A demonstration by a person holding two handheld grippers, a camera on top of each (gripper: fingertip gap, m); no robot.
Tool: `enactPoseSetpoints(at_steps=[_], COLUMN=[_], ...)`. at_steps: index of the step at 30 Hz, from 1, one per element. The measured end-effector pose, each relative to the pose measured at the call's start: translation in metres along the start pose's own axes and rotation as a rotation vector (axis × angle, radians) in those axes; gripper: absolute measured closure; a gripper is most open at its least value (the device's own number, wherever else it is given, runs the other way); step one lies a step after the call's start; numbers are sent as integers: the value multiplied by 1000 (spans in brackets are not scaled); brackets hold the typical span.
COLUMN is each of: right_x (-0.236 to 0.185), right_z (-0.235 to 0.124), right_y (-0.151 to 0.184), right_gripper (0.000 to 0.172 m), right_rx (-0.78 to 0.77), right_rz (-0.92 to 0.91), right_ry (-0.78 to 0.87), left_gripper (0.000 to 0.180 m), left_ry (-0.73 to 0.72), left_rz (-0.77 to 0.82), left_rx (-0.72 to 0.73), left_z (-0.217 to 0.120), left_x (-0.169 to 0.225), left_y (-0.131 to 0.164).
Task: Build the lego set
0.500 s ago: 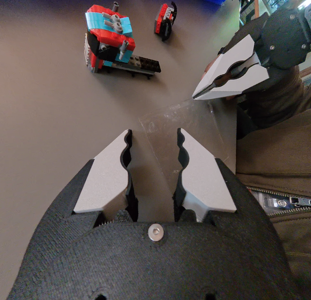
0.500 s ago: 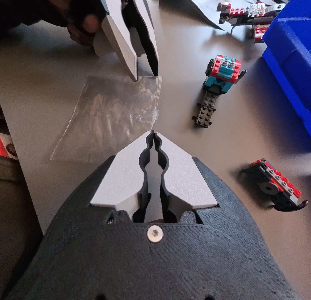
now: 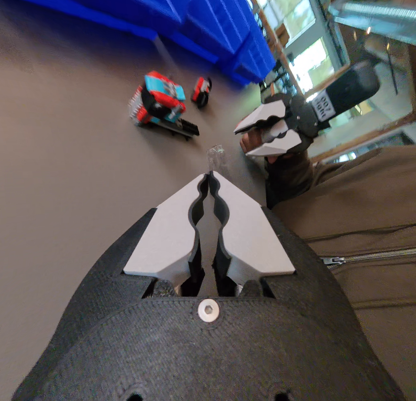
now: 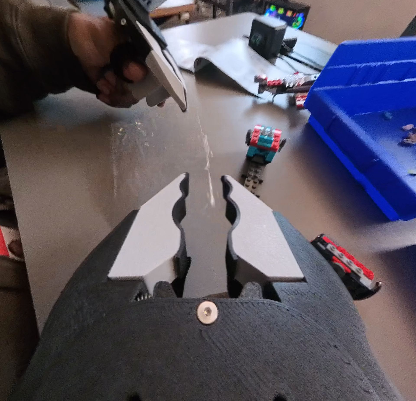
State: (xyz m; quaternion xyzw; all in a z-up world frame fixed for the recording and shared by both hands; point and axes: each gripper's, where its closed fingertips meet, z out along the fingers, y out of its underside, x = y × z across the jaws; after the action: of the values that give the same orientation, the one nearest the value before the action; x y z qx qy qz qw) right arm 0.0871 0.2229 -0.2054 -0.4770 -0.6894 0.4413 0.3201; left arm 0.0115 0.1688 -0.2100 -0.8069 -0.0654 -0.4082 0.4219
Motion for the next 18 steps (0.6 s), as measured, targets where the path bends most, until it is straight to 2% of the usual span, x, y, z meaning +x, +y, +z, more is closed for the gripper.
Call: enactPoseSetpoints(at_steps=[3,5,8,11,14,18], right_x=[5,5,2,-5,-12,-17], right_z=[-3,-3,3,12,20,26], right_y=[-15,-19,-18,-15,-15,-15], right_gripper=[127,127,127,127,127,127], right_rx=[61,78,77,65,51,33], right_rz=[22,30,41,42,33,26], right_ry=[5,-10,-31,-51,-63,-66], left_gripper=[179,179,179,179,179,179], left_ry=[-77,-195,-408,-559,-648,-752], left_rz=[-22,-26,-43,-101,-193,-260], left_rx=[139,264,448,550,541,447], left_z=[-62,-127,-241,-332,-371,-376], left_x=[-18,-40,-87,-150,-216,-275], left_y=[-33,-64,-110,-136,-134,-111])
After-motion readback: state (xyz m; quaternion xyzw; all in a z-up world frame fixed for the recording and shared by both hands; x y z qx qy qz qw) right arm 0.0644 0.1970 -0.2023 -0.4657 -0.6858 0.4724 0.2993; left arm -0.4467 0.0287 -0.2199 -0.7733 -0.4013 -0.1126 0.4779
